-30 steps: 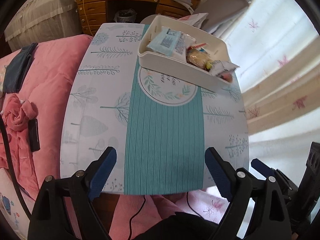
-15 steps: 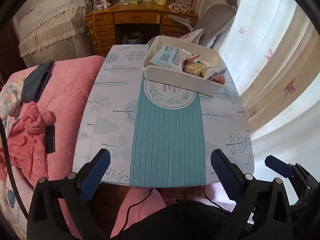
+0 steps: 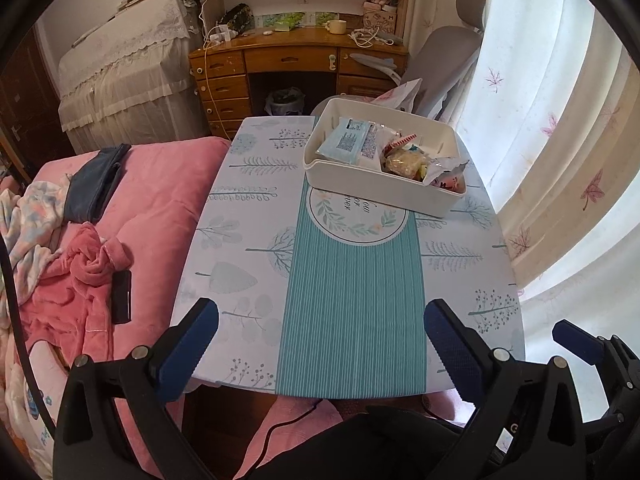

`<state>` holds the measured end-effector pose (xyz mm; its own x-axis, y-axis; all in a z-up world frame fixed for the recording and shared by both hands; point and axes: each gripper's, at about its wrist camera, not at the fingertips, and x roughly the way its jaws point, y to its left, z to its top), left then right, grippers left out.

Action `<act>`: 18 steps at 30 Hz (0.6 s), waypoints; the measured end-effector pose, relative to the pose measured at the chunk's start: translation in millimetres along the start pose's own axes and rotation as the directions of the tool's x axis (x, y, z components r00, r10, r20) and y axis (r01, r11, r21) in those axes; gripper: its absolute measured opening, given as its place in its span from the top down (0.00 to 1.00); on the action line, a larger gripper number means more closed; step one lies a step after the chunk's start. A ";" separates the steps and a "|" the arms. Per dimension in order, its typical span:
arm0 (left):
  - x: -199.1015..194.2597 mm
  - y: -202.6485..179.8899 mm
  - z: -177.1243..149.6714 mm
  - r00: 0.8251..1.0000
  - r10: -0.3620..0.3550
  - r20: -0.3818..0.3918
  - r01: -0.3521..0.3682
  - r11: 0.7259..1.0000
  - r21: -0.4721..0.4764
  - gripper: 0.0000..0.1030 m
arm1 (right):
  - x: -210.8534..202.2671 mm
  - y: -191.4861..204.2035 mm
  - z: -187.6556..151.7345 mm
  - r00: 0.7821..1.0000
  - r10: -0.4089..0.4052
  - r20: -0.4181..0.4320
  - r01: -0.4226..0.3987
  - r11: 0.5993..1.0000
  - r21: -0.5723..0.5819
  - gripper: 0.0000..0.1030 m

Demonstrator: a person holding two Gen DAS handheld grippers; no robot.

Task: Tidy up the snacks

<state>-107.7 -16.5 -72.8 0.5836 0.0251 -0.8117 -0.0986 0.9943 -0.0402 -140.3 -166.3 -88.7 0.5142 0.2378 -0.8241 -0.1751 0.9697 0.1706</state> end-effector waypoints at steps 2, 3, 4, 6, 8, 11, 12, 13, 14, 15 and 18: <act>2.0 -2.6 1.5 1.000 -0.001 0.004 0.001 1.000 0.006 0.01 | 1.9 -0.7 1.7 1.000 -0.002 -0.006 0.002 1.000 0.003 0.00; 2.6 -3.3 1.7 1.000 -0.002 0.004 0.002 1.000 0.008 0.01 | 3.1 -1.5 3.0 1.000 -0.004 -0.010 0.005 1.000 0.006 0.00; 3.9 -4.4 2.7 1.000 -0.002 0.004 0.002 1.000 0.011 0.01 | 4.0 -2.4 3.9 1.000 -0.005 -0.012 0.005 1.000 0.009 0.00; 5.8 -6.4 5.0 1.000 -0.004 0.002 0.004 1.000 0.020 0.01 | 6.7 -4.9 5.3 1.000 -0.006 -0.019 0.006 1.000 0.015 0.00; 7.4 -9.1 6.8 1.000 -0.003 0.002 0.003 1.000 0.028 0.01 | 9.4 -6.9 6.7 1.000 -0.004 -0.026 0.005 1.000 0.021 0.00; 9.7 -10.7 9.6 1.000 -0.005 0.000 0.005 1.000 0.031 0.01 | 12.8 -9.7 8.5 0.999 -0.005 -0.034 0.006 1.000 0.025 0.00; 8.7 -10.4 8.8 1.000 -0.006 0.000 0.006 1.000 0.030 0.01 | 14.0 -11.3 9.0 0.999 -0.005 -0.036 0.006 1.000 0.027 0.00; 10.0 -11.4 10.5 1.000 -0.006 0.000 0.006 1.000 0.031 0.01 | 15.0 -12.3 9.8 0.999 -0.005 -0.038 0.007 1.000 0.029 0.00; 10.5 -12.3 11.6 1.000 -0.006 0.000 0.006 0.999 0.032 0.01 | 16.0 -13.5 9.9 0.999 -0.006 -0.040 0.007 0.999 0.031 0.00; 10.8 -12.8 12.2 1.000 -0.006 0.001 0.006 0.999 0.033 0.01 | 17.1 -14.9 10.5 0.999 -0.006 -0.043 0.008 0.999 0.034 0.00; 13.3 -16.4 15.5 1.000 -0.003 0.001 0.003 0.999 0.036 0.01 | 19.0 -17.7 13.1 0.999 -0.007 -0.047 0.008 0.999 0.035 0.00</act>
<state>-85.7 -30.8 -73.9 0.5850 0.0226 -0.8107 -0.0684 0.9974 -0.0216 -116.5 -178.2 -100.2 0.4753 0.2285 -0.8496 -0.1410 0.9730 0.1828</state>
